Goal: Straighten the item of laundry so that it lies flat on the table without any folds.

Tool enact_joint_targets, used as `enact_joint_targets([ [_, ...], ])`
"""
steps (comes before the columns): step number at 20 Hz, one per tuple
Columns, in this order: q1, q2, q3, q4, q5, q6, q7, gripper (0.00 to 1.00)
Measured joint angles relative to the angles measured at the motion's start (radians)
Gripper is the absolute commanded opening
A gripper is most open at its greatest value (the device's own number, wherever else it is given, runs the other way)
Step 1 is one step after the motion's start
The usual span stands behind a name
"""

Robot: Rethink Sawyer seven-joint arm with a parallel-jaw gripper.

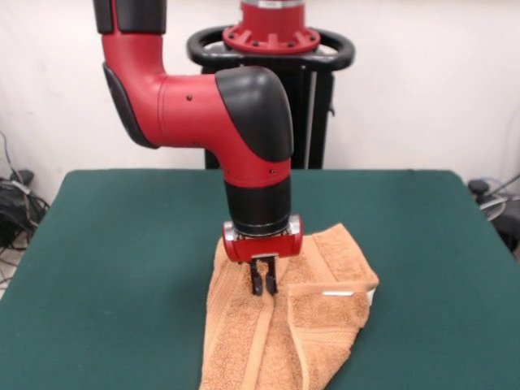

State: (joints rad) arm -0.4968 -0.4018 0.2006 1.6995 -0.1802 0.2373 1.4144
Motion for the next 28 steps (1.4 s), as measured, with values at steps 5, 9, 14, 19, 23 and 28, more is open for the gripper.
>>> enact_joint_targets([
  [5,0.0,0.0,0.0,0.0,0.0,0.0,0.0,0.0],
  [9,-0.004,0.0,0.003,0.0,0.0,0.0,0.0,0.0],
  [14,-0.028,0.001,0.024,0.007,0.0,0.007,0.0,0.0],
  [19,-0.097,0.001,0.079,0.017,0.0,0.055,0.0,0.0],
  [23,-0.17,-0.009,0.124,0.022,-0.001,0.141,0.0,0.0],
  [28,-0.252,-0.023,0.167,0.021,0.0,0.251,0.0,0.0],
])
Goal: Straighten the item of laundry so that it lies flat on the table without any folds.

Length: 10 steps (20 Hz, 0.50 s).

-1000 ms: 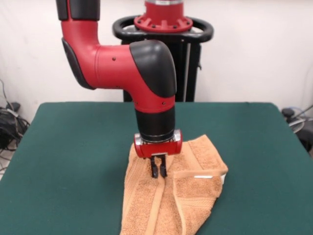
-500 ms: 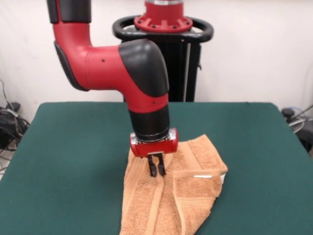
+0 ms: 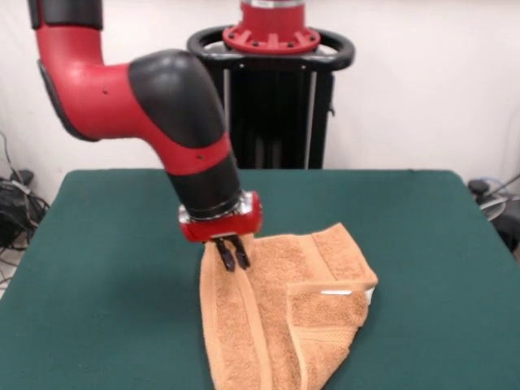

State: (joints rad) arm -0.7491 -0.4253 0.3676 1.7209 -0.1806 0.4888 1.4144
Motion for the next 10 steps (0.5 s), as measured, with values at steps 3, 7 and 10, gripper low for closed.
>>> enact_joint_targets([
  [3,-0.052,0.002,0.028,0.0,0.0,0.052,0.0,0.0],
  [7,-0.089,0.01,0.054,0.0,0.0,0.076,0.0,0.0],
  [10,-0.103,0.016,0.068,0.0,-0.001,0.082,0.0,0.0],
])
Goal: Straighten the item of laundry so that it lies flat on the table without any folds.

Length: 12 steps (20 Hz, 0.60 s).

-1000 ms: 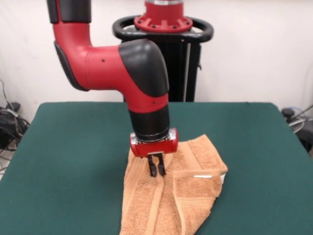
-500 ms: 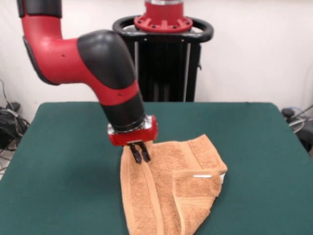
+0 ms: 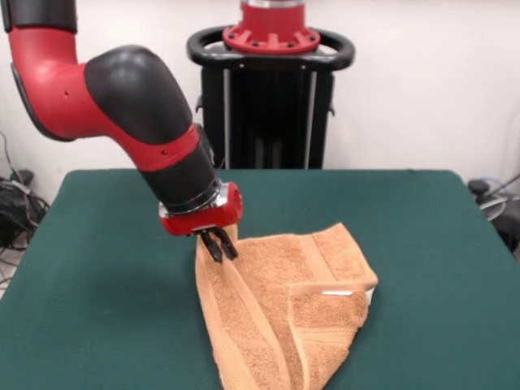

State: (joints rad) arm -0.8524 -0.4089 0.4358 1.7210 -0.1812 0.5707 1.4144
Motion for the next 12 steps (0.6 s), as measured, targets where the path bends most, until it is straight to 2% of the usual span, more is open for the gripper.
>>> enact_joint_targets([
  [12,-0.026,0.059,0.059,0.003,0.0,0.003,0.0,0.0],
])
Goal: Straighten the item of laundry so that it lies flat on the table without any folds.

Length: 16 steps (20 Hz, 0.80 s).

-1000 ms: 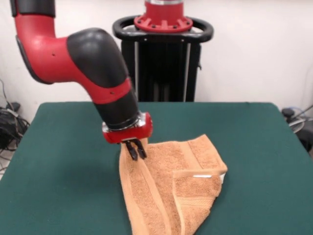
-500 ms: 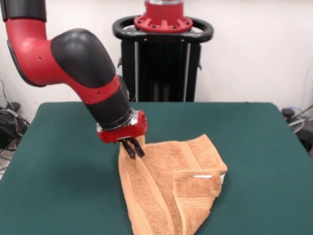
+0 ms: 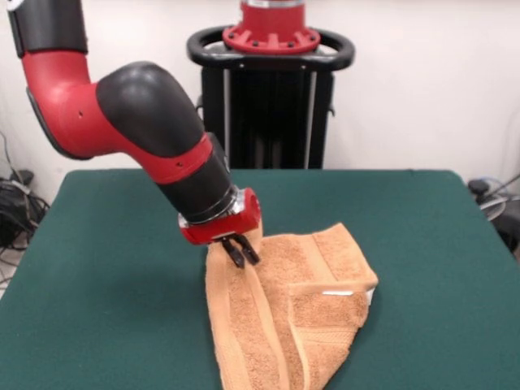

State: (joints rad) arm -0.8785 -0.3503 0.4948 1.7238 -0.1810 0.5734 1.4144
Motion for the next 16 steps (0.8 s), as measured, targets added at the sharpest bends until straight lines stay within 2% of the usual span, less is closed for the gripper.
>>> enact_joint_targets([
  [5,-0.02,0.013,0.024,0.011,0.0,0.032,0.0,0.0],
  [9,-0.052,0.021,0.05,0.024,0.001,0.115,0.0,0.0],
  [14,-0.1,0.033,0.075,0.024,0.002,0.293,0.0,0.0],
  [16,-0.123,0.04,0.088,0.012,0.001,0.412,0.0,0.0],
])
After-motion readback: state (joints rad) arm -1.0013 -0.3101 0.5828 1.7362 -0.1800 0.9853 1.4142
